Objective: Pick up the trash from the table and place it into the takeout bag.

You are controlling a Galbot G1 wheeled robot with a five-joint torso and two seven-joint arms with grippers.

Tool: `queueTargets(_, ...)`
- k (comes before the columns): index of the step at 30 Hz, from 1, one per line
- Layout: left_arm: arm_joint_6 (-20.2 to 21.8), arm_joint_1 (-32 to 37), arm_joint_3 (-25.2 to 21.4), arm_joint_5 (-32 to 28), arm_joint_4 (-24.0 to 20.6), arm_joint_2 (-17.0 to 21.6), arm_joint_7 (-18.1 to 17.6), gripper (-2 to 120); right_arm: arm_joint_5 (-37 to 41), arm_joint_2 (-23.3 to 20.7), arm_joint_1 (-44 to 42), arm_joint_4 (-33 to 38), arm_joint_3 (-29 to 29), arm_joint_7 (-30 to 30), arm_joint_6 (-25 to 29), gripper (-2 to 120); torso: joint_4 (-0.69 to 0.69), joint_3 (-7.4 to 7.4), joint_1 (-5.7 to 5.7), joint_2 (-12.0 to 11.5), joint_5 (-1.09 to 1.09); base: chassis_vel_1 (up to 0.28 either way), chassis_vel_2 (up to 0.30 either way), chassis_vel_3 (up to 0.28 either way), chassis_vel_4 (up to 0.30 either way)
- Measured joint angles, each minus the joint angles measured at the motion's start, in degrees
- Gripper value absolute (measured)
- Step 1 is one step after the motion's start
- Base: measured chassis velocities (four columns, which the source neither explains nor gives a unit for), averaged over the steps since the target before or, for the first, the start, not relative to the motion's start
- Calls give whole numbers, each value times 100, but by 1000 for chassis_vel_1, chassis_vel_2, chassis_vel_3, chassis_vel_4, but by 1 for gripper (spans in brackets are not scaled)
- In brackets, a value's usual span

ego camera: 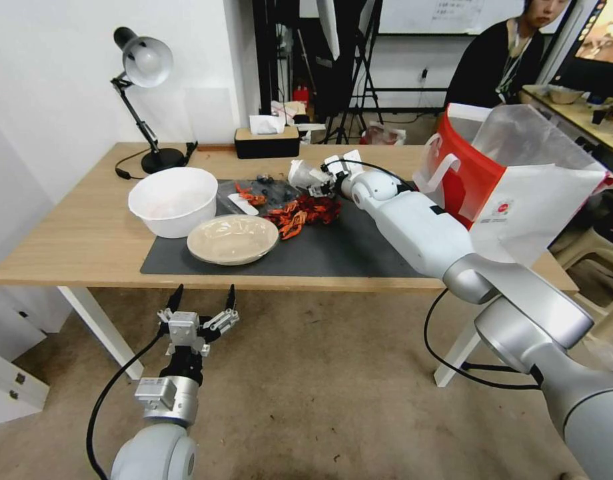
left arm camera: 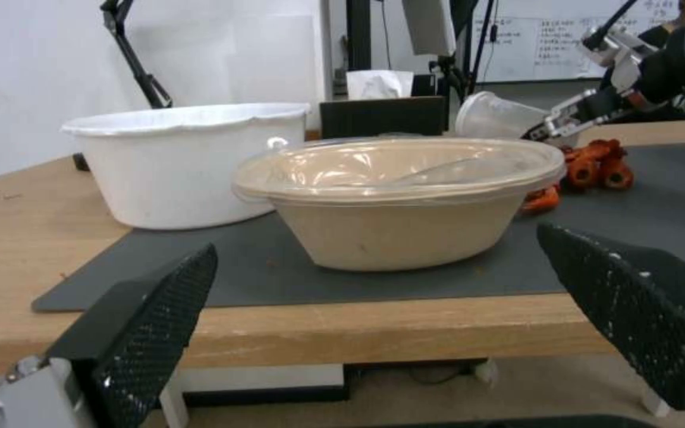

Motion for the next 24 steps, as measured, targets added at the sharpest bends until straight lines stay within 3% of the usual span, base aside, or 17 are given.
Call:
queueTargets(3,-5,0,0,2,12,-1,0,100,-11,-27,-60,38,37,49,-1,53,0,0,0,1,-1,0,0,0,0)
queueTargets(7,-13,-2,4,5,27,-7,0,100,-1,-65,-82,101,50,95,-12,47,1,0,0,0,0,0,0,0,0)
queueTargets(15,-33,-5,12,18,45,-13,-1,100,112,-156,-119,377,231,283,-22,47,0,1,1,0,0,0,0,0,0)
queueTargets(24,-30,-63,2,49,82,2,-6,100,458,-630,-191,1904,831,477,290,47,-1,0,0,0,0,0,0,0,0)
